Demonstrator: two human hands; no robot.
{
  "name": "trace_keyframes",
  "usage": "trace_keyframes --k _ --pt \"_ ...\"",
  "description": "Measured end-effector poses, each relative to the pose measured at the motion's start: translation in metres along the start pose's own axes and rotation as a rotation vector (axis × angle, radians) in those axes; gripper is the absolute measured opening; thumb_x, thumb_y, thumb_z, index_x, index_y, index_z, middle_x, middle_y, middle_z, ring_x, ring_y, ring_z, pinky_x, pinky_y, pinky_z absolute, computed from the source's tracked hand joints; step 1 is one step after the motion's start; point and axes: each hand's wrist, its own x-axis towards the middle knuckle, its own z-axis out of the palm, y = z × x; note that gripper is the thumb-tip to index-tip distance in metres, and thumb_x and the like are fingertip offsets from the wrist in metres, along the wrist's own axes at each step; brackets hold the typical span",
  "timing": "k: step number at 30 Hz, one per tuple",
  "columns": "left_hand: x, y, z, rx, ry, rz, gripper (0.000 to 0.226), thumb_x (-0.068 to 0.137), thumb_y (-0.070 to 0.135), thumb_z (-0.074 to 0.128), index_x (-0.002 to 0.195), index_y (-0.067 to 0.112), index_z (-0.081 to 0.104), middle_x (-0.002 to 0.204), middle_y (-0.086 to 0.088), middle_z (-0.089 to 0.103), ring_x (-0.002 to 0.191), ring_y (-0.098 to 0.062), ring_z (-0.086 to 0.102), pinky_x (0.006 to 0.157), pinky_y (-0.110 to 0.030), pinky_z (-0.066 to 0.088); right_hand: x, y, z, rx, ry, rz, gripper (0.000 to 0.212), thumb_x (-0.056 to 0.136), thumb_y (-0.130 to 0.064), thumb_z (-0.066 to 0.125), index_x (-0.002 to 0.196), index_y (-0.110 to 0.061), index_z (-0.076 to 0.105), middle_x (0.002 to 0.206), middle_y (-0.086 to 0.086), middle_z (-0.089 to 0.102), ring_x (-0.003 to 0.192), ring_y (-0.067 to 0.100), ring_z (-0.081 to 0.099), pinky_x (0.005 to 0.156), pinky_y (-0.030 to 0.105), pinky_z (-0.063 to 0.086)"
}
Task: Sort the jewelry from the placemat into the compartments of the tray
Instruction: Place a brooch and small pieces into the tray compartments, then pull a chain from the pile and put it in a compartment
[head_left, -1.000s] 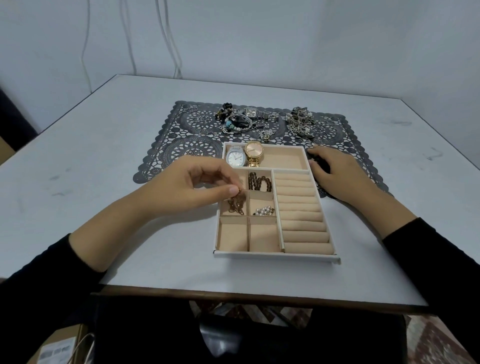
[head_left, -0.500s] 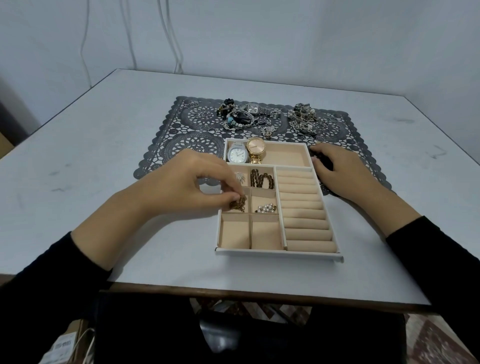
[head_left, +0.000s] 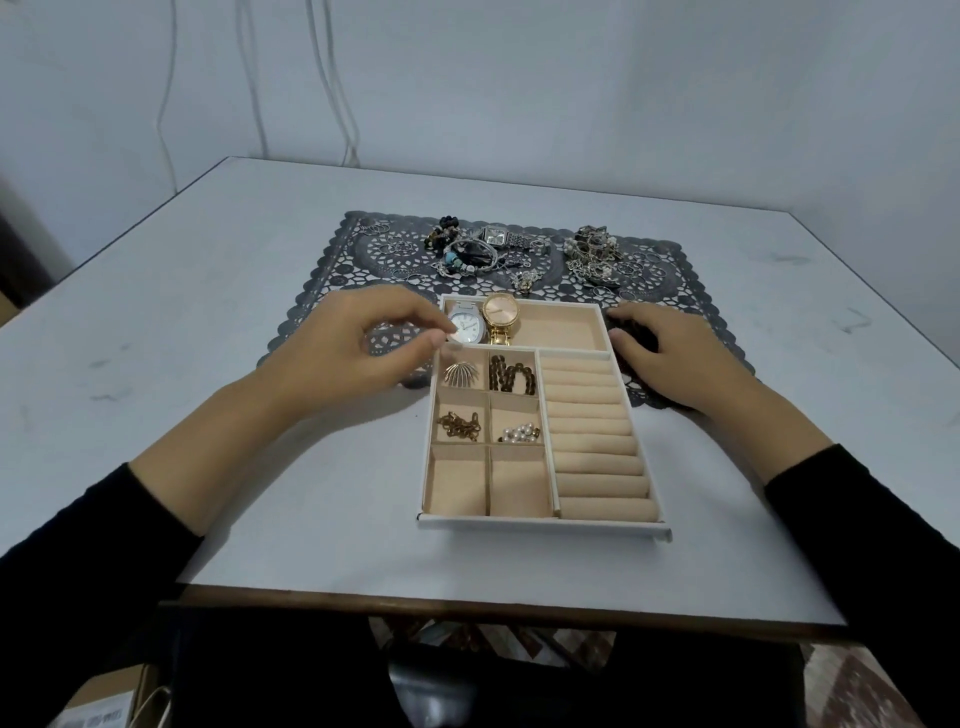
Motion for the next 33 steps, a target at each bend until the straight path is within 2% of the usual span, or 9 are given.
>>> trace_keyframes --k 3,5,8,11,15,19,24,28,33 --pt "0.013 -0.015 0.000 0.038 0.065 -0.089 0.021 0.094 0.031 0.055 0.110 0.026 0.068 0.102 0.018 0.067 0.100 0.002 0.061 0.085 -0.019 0.047 0.006 0.002 -0.007 0.008 0.054 0.019 0.026 0.096 -0.024 0.052 0.118 -0.018 0.064 0.111 -0.003 0.066 0.097 0.007 0.051 0.083 0.018 0.033" --pt "0.023 -0.025 -0.001 0.081 0.074 -0.119 0.020 0.098 0.028 0.053 0.115 0.027 0.065 0.106 0.020 0.064 0.103 0.007 0.057 0.089 -0.020 0.044 0.013 0.003 -0.011 0.022 0.108 0.024 0.026 0.095 -0.025 0.053 0.117 -0.017 0.065 0.112 -0.002 0.066 0.100 0.008 0.054 0.088 0.021 0.037" --pt "0.042 -0.042 0.000 0.140 0.057 -0.138 0.026 0.101 0.026 0.049 0.124 0.023 0.061 0.120 0.012 0.063 0.114 -0.002 0.054 0.100 -0.028 0.041 0.029 0.007 -0.014 0.054 0.158 0.012 0.025 0.095 -0.025 0.054 0.116 -0.017 0.065 0.114 -0.001 0.066 0.106 0.014 0.058 0.099 0.031 0.043" --pt "0.062 -0.058 0.005 0.199 0.021 -0.133 0.030 0.102 0.028 0.046 0.129 0.023 0.058 0.129 0.007 0.059 0.118 -0.004 0.048 0.103 -0.032 0.039 0.049 0.009 -0.015 0.074 0.186 -0.013 0.028 0.094 -0.026 0.056 0.119 -0.018 0.064 0.117 -0.001 0.065 0.109 0.013 0.058 0.102 0.034 0.043" --pt "0.085 -0.077 0.015 0.245 -0.075 -0.106 0.033 0.101 0.029 0.048 0.133 0.024 0.056 0.138 0.003 0.055 0.124 -0.007 0.046 0.107 -0.031 0.036 0.078 0.005 -0.009 0.147 0.141 -0.025 0.031 0.092 -0.030 0.060 0.121 -0.021 0.064 0.118 -0.004 0.066 0.108 0.009 0.058 0.102 0.034 0.045" --pt "0.102 -0.088 0.021 0.247 -0.149 -0.051 0.034 0.100 0.029 0.050 0.134 0.025 0.057 0.140 0.004 0.054 0.128 -0.011 0.048 0.102 -0.023 0.035 0.099 -0.006 0.002 0.165 0.023 -0.079 0.030 0.090 -0.029 0.063 0.120 -0.025 0.065 0.117 -0.008 0.066 0.105 0.007 0.059 0.096 0.028 0.046" --pt "0.120 -0.094 0.031 0.220 -0.196 0.031 0.032 0.099 0.030 0.053 0.130 0.027 0.061 0.137 0.009 0.056 0.125 -0.008 0.051 0.101 -0.030 0.045 0.117 -0.011 0.014 0.120 -0.125 -0.178 0.028 0.087 -0.029 0.067 0.115 -0.028 0.068 0.105 -0.012 0.066 0.093 0.003 0.059 0.089 0.022 0.047" --pt "0.134 -0.095 0.038 0.230 -0.182 0.084 0.030 0.097 0.031 0.056 0.126 0.026 0.064 0.132 0.009 0.060 0.120 -0.005 0.054 0.101 -0.026 0.043 0.128 -0.012 0.022 0.100 -0.176 -0.287 0.023 0.087 -0.025 0.068 0.109 -0.025 0.071 0.107 -0.008 0.068 0.099 0.007 0.059 0.090 0.022 0.044" --pt "0.151 -0.090 0.047 0.210 -0.242 0.160 0.028 0.096 0.029 0.060 0.120 0.022 0.070 0.124 0.008 0.065 0.116 -0.005 0.056 0.101 -0.021 0.040 0.136 -0.010 0.026 0.091 -0.167 -0.307 0.014 0.087 -0.020 0.068 0.099 -0.020 0.073 0.098 -0.006 0.065 0.093 0.008 0.057 0.085 0.023 0.043"
